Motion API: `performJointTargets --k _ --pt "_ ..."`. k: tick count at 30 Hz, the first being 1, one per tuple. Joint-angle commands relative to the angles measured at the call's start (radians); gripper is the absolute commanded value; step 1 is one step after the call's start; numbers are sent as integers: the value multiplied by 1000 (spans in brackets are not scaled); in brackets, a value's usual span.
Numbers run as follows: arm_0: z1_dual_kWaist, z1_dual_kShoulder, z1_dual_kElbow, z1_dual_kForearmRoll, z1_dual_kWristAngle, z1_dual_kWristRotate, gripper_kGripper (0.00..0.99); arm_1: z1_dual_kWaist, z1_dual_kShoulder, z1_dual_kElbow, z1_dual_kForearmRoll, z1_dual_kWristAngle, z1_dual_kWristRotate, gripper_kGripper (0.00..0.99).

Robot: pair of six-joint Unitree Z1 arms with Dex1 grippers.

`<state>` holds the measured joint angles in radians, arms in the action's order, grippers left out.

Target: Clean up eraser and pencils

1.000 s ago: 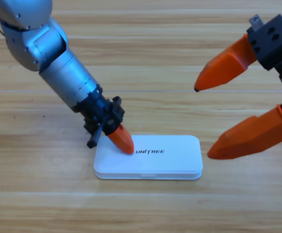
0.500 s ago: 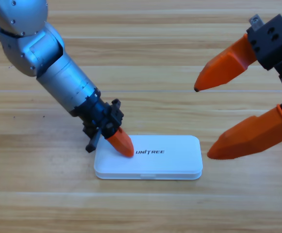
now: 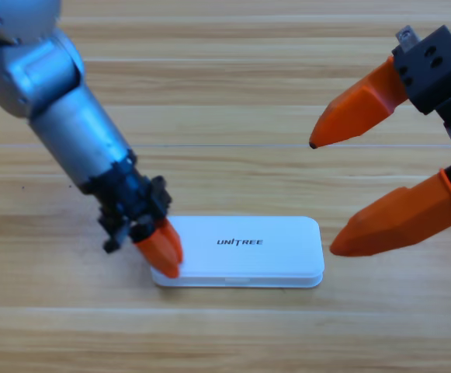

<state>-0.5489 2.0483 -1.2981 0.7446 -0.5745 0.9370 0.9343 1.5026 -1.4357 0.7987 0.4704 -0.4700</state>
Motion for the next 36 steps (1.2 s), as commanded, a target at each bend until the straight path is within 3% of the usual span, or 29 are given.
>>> performJointTargets --k 1,7,10,15,23,32,36 --pt "-69 -186 -96 182 25 -24 989 -3 34 21 -13 10 8 960" --pt "-181 -306 -268 394 28 -78 990 -3 34 23 -13 10 8 960" --pt "-250 -358 -299 421 30 -142 990 -2 39 23 -13 10 8 960" --pt "-344 -415 -308 441 38 -176 990 -2 39 23 -13 10 8 960" --pt "-375 -451 -311 424 70 -164 990 0 42 23 -13 10 8 960" --pt "-375 -522 -248 279 318 -299 990 0 47 21 -13 10 8 960" --pt "-375 -530 -239 277 326 -310 990 0 48 21 -13 10 8 960"
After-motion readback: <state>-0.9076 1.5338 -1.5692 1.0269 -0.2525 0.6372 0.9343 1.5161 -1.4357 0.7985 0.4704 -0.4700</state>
